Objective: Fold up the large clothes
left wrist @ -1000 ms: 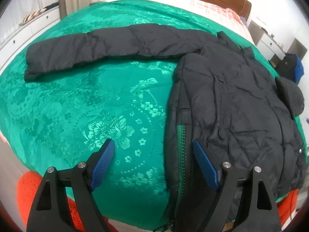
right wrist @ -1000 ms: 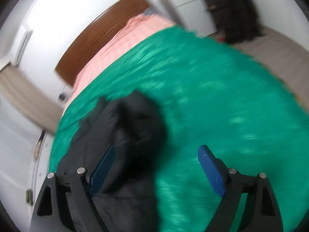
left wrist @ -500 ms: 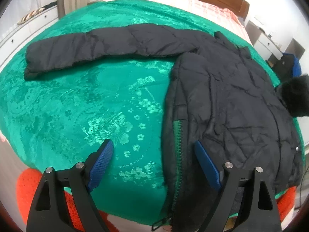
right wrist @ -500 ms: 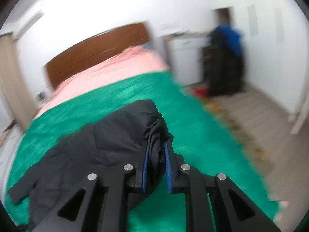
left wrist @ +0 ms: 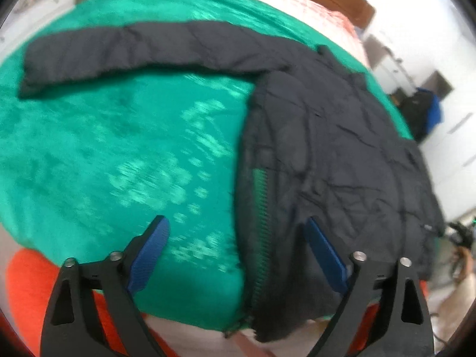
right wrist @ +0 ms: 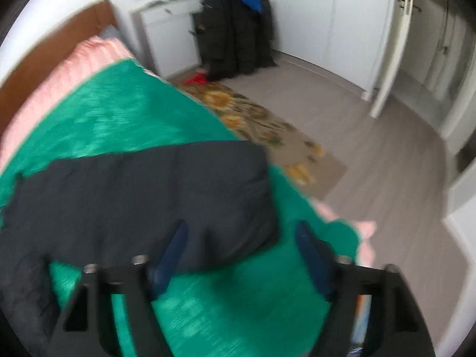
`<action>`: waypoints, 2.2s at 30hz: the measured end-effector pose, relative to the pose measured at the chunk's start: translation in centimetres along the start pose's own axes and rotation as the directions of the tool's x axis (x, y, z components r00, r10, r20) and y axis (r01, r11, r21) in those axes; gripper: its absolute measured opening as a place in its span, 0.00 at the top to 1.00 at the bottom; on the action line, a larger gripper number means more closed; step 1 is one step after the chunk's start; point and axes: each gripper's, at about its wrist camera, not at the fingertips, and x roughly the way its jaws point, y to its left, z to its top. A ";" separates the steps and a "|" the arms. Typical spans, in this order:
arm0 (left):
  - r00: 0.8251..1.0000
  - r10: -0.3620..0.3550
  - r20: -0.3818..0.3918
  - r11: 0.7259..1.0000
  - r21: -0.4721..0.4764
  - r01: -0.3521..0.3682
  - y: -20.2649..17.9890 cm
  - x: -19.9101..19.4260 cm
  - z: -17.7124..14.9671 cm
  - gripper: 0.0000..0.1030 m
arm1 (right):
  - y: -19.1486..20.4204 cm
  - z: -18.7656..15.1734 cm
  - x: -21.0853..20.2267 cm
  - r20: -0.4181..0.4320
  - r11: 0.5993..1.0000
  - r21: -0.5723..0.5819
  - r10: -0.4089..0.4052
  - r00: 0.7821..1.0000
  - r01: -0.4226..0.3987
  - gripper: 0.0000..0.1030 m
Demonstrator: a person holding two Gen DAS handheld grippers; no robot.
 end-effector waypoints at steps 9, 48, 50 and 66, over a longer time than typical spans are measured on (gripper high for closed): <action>0.995 0.051 -0.089 0.979 0.202 -0.033 -4.1 3.9 -2.4 0.02 | 18.1 -16.2 -3.5 -0.490 0.714 -0.274 0.472 0.733 -0.644 0.21; 0.926 0.034 0.377 0.958 0.252 -0.137 -11.7 -6.5 -1.2 0.03 | 23.1 -18.4 -17.3 0.122 0.767 -0.525 0.498 0.859 -0.370 0.04; 0.936 0.026 0.350 0.959 0.255 -0.122 -11.8 -5.9 -1.8 0.03 | 23.0 -18.4 -18.0 0.171 0.759 -0.546 0.516 0.839 -0.355 0.04; 0.951 0.046 0.306 0.933 0.326 -0.150 -12.9 -5.5 -2.8 0.01 | 25.6 -21.3 -20.0 0.218 0.636 -0.716 0.594 0.775 -0.286 0.00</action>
